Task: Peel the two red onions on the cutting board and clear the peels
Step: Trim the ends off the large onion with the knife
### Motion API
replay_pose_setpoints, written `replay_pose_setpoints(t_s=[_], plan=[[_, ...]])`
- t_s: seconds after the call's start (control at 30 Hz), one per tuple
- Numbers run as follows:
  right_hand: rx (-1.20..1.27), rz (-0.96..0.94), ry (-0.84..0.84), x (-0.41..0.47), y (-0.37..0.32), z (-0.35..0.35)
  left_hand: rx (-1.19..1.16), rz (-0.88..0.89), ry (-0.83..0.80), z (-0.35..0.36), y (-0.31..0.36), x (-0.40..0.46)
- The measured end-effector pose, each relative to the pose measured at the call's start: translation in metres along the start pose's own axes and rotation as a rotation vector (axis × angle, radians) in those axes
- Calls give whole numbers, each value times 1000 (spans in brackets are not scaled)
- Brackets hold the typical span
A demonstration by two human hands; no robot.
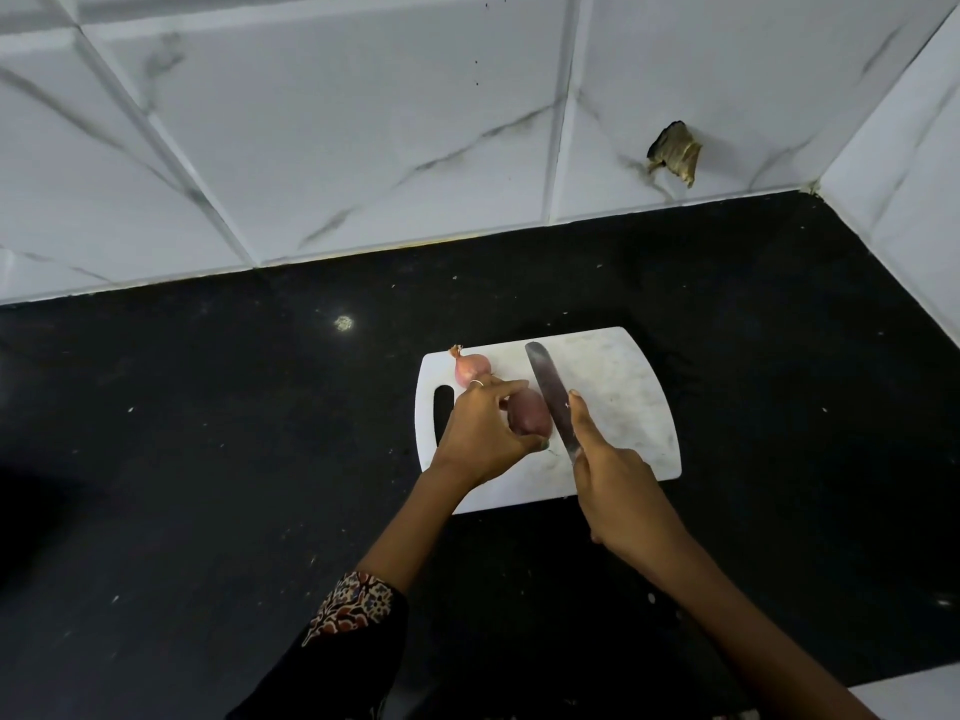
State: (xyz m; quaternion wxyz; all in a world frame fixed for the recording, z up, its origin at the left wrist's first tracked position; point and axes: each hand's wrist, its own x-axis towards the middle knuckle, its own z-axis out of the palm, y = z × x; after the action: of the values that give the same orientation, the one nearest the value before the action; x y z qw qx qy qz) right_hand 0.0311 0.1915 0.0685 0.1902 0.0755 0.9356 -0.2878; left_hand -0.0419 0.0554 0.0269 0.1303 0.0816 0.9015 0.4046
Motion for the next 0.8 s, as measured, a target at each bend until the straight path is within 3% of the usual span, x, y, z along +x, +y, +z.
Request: replay_pose_setpoints(t_s=[0.23,0.8], plan=[[-143,-12,28,11,-5,0,-2,8,15,2,3,0],[-108,-38,-19,-3,-5,4,-16,1,40,1,2,-3]])
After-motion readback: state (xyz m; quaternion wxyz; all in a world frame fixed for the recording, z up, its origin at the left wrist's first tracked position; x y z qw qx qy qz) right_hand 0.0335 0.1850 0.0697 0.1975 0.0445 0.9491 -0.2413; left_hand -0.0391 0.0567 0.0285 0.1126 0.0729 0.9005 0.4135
